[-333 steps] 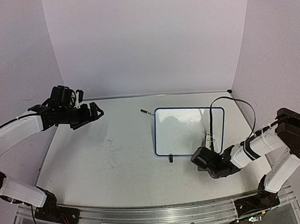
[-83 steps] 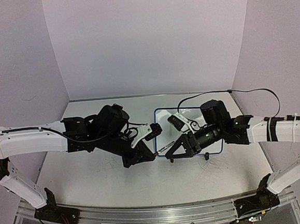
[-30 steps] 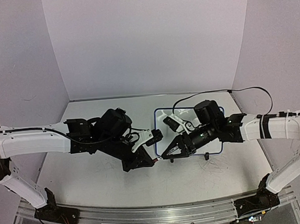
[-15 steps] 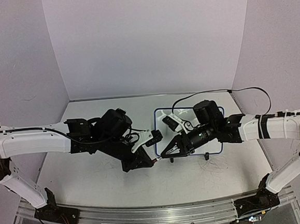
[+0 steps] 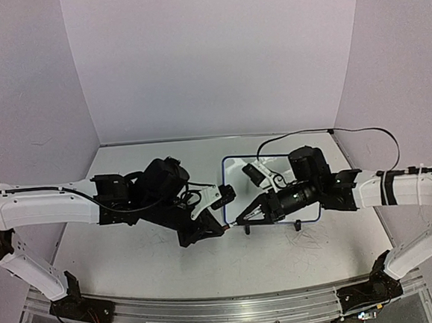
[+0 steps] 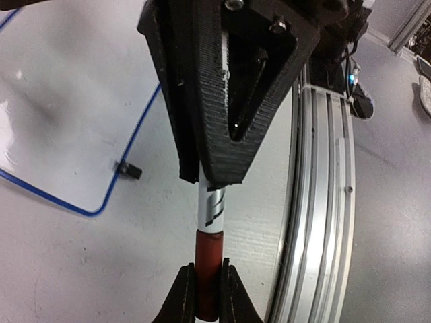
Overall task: Write a sentence on the whiteboard
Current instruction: Open the pen cap from the whiteboard marker, then place the pen cap at the center of the board.
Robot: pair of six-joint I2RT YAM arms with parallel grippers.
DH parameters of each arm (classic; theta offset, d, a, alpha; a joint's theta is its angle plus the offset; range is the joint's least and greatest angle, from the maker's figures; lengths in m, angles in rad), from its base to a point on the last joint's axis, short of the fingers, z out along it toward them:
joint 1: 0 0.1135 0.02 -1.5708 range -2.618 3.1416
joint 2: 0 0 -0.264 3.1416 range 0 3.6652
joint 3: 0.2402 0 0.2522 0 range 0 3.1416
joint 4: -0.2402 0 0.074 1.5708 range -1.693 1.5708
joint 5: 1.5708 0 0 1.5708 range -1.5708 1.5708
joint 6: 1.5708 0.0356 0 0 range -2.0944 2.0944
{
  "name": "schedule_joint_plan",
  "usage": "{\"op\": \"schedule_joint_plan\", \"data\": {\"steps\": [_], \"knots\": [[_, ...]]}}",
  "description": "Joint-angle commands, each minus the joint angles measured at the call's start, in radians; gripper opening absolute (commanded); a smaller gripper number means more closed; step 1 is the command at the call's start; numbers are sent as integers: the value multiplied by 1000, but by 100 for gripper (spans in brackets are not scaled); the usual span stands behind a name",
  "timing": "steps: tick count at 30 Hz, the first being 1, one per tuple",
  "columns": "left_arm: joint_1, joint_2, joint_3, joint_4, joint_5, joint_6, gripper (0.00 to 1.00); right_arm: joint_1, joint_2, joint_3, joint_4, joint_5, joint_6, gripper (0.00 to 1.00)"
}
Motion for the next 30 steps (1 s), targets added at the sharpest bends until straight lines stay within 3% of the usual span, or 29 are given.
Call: {"op": "schedule_joint_plan", "data": {"steps": [1,7,15,22,26,30], "knots": [[41,-145,-72,-53,-179,6,0,-99,-248,-113,-3,79,-65,0],[56,-249,-132,-25,-240,-32,0,-135,-532,-174,-101,299,-145,0],[109,-221,-224,101,-428,-274,0,-135,-637,-70,-294,634,-287,0],[217,22,-194,73,-594,-560,0,-135,-659,3,-299,875,-352,0],[217,191,-122,6,-721,-642,0,-135,-670,40,-293,914,-384,0],[218,296,-81,1,-744,-660,0,-135,-708,30,-270,954,-363,0]]}}
